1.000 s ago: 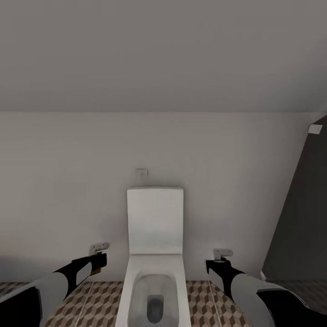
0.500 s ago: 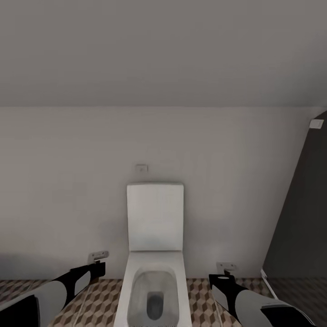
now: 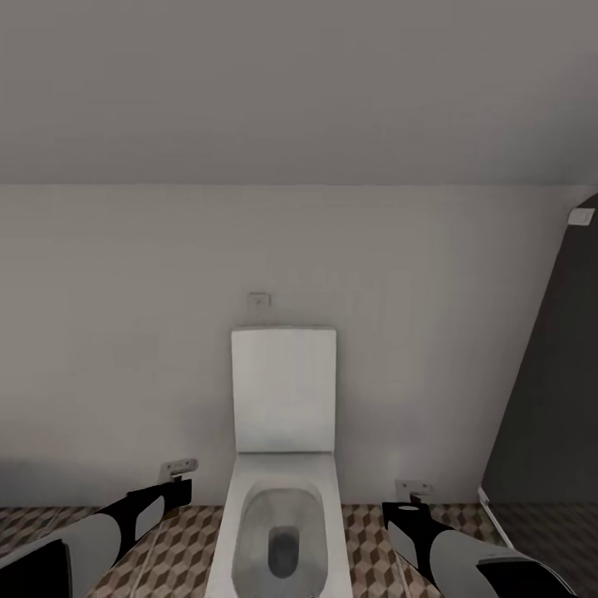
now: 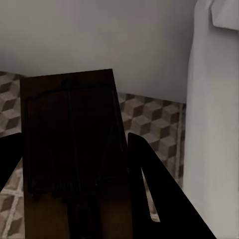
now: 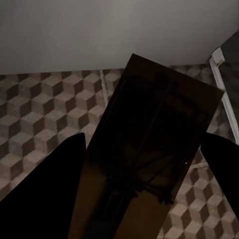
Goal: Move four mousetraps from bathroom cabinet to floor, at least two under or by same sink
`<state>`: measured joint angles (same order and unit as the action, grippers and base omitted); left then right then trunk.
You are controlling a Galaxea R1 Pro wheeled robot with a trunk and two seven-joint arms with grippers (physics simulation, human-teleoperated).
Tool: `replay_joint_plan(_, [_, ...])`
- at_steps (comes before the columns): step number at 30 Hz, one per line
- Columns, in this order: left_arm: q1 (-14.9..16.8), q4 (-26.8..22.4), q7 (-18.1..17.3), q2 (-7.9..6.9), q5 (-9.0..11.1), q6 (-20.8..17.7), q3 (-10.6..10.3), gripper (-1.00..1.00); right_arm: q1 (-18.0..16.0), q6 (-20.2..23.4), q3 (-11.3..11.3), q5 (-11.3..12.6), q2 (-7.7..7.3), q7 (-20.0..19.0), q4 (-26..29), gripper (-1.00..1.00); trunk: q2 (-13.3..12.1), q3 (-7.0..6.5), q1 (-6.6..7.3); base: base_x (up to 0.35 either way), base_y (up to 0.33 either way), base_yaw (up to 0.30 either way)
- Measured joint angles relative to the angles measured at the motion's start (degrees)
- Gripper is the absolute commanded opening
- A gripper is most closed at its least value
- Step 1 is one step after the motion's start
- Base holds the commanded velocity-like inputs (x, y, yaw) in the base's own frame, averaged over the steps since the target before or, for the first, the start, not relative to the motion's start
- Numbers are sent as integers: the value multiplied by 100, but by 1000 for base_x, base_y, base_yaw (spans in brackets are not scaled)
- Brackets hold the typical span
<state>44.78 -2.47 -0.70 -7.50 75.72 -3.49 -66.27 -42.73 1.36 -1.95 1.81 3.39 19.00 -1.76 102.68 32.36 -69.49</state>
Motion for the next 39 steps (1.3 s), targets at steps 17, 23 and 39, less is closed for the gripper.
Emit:
replay_joint_plan(17, [0, 0, 6, -2, 2, 0, 0, -100, 0, 9, 0, -4, -16, 8, 0, -100, 682, 305, -374, 0, 0, 0])
replay_joint_plan(23, [0, 0, 1, 3, 5, -25, 0, -100, 0, -2, -3, -15, 25, 88, 4, -100, 923, 413, -505, 0, 0, 0])
replay_joint_plan(39, [-360, 30, 0, -18, 17, 37, 7, -100, 0, -19, 0, -4, 4, 98, 1, -100, 1564, 700, -857, 0, 0, 0])
